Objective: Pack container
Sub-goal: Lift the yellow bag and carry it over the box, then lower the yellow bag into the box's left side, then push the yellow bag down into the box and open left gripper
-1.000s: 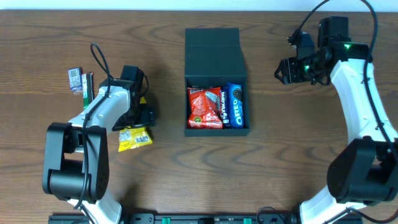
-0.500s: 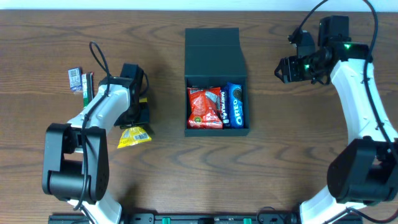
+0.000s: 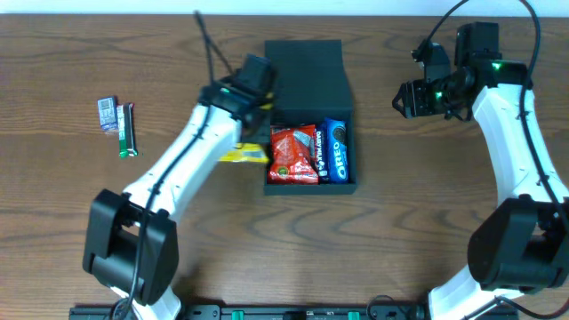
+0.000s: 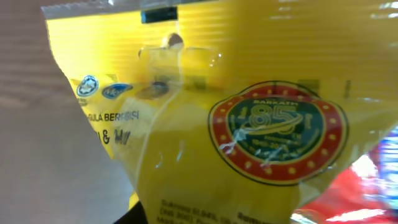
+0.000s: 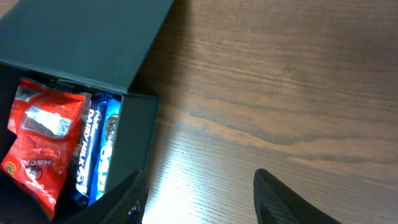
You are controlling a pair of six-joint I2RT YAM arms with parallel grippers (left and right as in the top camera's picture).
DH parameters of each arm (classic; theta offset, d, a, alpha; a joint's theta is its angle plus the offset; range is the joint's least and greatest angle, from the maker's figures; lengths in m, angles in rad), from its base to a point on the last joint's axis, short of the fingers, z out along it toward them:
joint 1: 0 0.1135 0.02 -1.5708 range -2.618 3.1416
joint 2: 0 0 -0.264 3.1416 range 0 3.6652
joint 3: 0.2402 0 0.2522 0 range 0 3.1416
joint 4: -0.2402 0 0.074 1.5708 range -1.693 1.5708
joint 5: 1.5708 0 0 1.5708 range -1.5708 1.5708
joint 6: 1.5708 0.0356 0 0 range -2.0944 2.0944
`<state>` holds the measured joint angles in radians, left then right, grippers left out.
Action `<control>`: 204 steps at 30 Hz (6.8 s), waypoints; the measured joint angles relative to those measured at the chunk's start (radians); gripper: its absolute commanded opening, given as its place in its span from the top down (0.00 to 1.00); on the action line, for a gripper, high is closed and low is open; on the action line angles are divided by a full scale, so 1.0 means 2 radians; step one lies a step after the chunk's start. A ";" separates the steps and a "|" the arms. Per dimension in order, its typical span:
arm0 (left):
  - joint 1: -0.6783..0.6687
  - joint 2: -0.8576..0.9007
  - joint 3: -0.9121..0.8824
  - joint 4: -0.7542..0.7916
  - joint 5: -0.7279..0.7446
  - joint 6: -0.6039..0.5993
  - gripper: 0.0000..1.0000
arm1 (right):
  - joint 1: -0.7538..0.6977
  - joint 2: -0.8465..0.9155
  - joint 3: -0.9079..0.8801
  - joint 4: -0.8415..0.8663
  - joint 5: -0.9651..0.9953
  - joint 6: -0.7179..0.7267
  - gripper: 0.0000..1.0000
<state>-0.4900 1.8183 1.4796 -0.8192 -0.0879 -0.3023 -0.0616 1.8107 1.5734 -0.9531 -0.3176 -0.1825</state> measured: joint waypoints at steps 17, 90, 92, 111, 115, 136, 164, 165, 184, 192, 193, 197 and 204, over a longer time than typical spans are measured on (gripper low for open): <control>-0.094 0.006 0.000 0.041 0.004 -0.103 0.79 | 0.000 0.000 0.000 0.000 0.000 0.000 0.44; -0.093 0.002 0.040 -0.035 -0.011 -0.084 0.94 | 0.000 0.000 0.000 -0.002 0.000 0.000 0.43; -0.093 0.005 0.010 -0.019 -0.008 -0.085 0.94 | 0.000 0.000 0.000 -0.002 0.000 0.000 0.43; -0.089 0.009 -0.094 0.073 0.018 -0.084 0.94 | 0.000 0.000 0.000 -0.004 0.000 0.000 0.43; -0.089 0.008 -0.089 0.068 0.014 -0.081 0.94 | 0.000 0.000 0.000 -0.004 0.000 0.000 0.43; -0.080 0.062 -0.026 0.089 -0.059 -0.071 0.94 | 0.000 0.000 0.000 -0.003 0.000 0.000 0.43; -0.078 -0.038 0.056 -0.004 -0.007 -0.040 0.94 | 0.000 0.000 0.000 -0.003 -0.001 0.000 0.43; -0.078 -0.039 0.051 -0.003 0.005 -0.040 0.94 | 0.000 0.000 0.000 -0.003 -0.001 0.000 0.43; -0.092 -0.024 -0.092 0.067 0.080 -0.017 0.94 | 0.000 0.000 0.000 -0.002 0.000 0.000 0.43; -0.092 -0.010 -0.099 0.078 0.079 -0.017 0.94 | 0.000 0.000 0.000 -0.002 -0.001 0.000 0.43; -0.091 -0.008 -0.099 0.079 0.079 -0.017 0.94 | 0.000 0.000 0.000 -0.003 -0.001 0.000 0.43; -0.090 0.000 -0.099 0.085 0.078 -0.017 0.94 | 0.000 0.000 0.000 -0.003 0.000 0.000 0.43; -0.089 0.006 -0.096 0.082 0.077 -0.017 0.94 | 0.000 0.000 0.000 -0.003 0.000 0.000 0.43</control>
<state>-0.6674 1.8294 1.2884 -0.6548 0.0669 -0.3355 -0.0624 1.8107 1.5734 -0.9596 -0.3183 -0.1818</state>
